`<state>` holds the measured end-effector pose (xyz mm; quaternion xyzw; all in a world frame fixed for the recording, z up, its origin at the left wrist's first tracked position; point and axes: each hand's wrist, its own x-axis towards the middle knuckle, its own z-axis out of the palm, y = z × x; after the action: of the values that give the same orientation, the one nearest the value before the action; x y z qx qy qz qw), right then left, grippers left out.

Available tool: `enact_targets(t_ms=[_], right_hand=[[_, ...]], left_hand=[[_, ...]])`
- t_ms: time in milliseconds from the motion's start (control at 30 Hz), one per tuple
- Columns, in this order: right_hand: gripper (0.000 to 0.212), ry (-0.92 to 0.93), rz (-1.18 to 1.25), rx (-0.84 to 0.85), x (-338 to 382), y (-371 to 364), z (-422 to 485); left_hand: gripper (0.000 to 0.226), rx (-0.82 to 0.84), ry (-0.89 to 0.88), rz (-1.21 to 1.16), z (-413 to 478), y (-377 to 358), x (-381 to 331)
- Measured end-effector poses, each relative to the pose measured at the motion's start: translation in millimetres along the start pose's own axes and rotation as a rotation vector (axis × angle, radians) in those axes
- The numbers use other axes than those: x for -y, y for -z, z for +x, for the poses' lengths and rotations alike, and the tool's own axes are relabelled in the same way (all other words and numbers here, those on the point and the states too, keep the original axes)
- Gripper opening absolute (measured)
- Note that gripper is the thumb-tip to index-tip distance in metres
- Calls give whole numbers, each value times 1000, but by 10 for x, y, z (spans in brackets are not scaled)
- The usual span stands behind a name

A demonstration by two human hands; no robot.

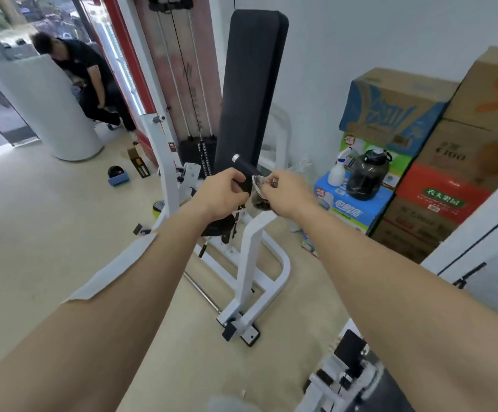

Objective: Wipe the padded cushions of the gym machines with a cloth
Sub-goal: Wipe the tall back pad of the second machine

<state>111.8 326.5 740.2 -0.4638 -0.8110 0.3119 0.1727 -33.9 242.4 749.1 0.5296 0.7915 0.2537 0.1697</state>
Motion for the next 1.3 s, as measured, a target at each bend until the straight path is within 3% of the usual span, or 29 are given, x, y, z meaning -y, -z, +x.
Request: enact_targets(t_ms=[133,367,700,1067,1300], right_hand=[[14,-58,80,-21,350,-516,581],[20,-225,172,-107,1252,-1417,1683],[31,-306,161,-169,2147,-1778,2690],[46,-338,468,-182,1951,-1935,4055],[40,-426,729,-262,1524,-1641,5076]], left_hand=[[47,4,-95,-63,554,187,570],[20,103,-222,-70,1754,891,1666],[6,143,-278,-205,2834,1615,2360],[10,198,-312,-293,4187,1579,2404],[21,280,-363,-358,5447,1433,2139]])
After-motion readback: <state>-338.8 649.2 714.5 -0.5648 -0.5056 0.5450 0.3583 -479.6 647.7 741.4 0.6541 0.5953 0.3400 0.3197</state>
